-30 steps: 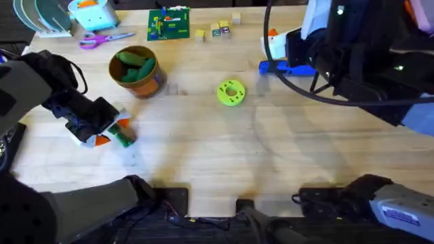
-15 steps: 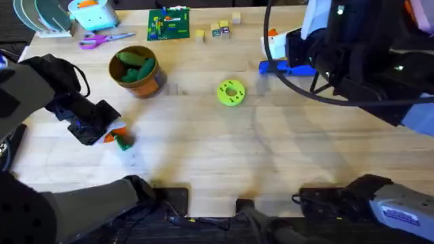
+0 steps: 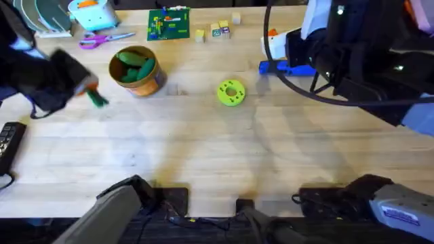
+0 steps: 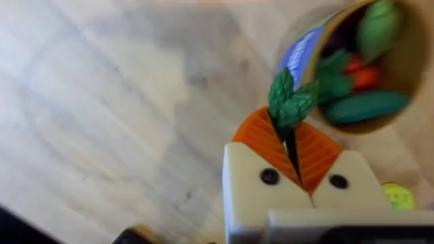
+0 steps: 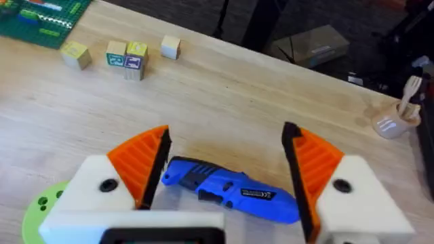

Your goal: Pick up the gripper from the table and insert it into the empty holder that is missing its gripper. Then pick up a screw, insert it into the mounting hole, and use the screwdriver to tighten it. Finally, clean up the table by picking up the vegetable and placing it into the bucket.

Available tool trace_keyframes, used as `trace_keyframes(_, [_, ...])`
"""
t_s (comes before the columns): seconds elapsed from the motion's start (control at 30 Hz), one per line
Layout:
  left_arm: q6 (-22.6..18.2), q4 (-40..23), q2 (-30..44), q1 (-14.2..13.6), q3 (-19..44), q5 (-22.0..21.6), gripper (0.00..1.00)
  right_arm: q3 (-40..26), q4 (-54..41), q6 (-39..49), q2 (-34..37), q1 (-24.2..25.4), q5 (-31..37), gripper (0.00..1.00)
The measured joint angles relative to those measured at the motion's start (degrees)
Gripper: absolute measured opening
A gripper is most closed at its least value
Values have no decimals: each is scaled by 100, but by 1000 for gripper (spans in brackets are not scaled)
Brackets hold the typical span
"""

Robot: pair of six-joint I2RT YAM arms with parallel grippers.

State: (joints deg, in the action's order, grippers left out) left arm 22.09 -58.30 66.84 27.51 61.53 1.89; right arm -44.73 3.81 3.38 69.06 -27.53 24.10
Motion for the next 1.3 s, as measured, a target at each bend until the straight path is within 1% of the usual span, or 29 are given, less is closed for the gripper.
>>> trace_keyframes(0.07, [40, 383, -245, -130, 94, 287, 13, 0, 0, -3, -1, 0, 0, 991])
trace_keyframes(0.17, [296, 774, -357, -348, 121, 556, 12, 0, 0, -100, -1, 0, 0, 991])
trace_keyframes(0.23, [563, 966, -257, -446, 119, 651, 12, 0, 0, -185, 0, 0, 0, 991])
trace_keyframes(0.37, [1142, 1395, 173, -583, 119, 757, 12, 0, 4, -282, -1, 0, 0, 991])
trace_keyframes(0.47, [1436, 1560, 550, -682, 119, 779, 12, 0, 4, -319, 0, 0, 0, 991])
trace_keyframes(0.57, [1592, 1632, 927, -757, 119, 805, 12, 0, 7, -323, 0, 0, 0, 991])
trace_keyframes(0.7, [1698, 1700, 1306, -772, 119, 828, 12, 0, 6, -323, 0, 0, 0, 991])
trace_keyframes(0.87, [1744, 1728, 1437, -772, 117, 848, 17, 0, 7, -341, 0, 0, 0, 991])
trace_keyframes(0.9, [1753, 1742, 1437, -772, 117, 856, 130, 0, 7, -341, 0, 0, 0, 991])
trace_keyframes(1.0, [1761, 1748, 1437, -772, 117, 870, 580, 0, 7, -341, 0, 0, 0, 991])
trace_keyframes(1.03, [1762, 1748, 1437, -772, 117, 884, 764, 0, 7, -341, 0, 0, 0, 991])
trace_keyframes(1.07, [1763, 1748, 1437, -772, 117, 891, 896, 0, 7, -341, 0, 0, 0, 991])
trace_keyframes(1.1, [1782, 1753, 1437, -772, 117, 918, 971, 0, 7, -341, 0, 0, 0, 991])
trace_keyframes(1.23, [1786, 1762, 1428, -772, 125, 1091, 993, 0, -10, -343, 0, 0, 0, 993])
trace_keyframes(1.3, [1780, 1694, 1380, -774, 202, 1199, 994, -41, -277, -343, -8, 0, -2, 992])
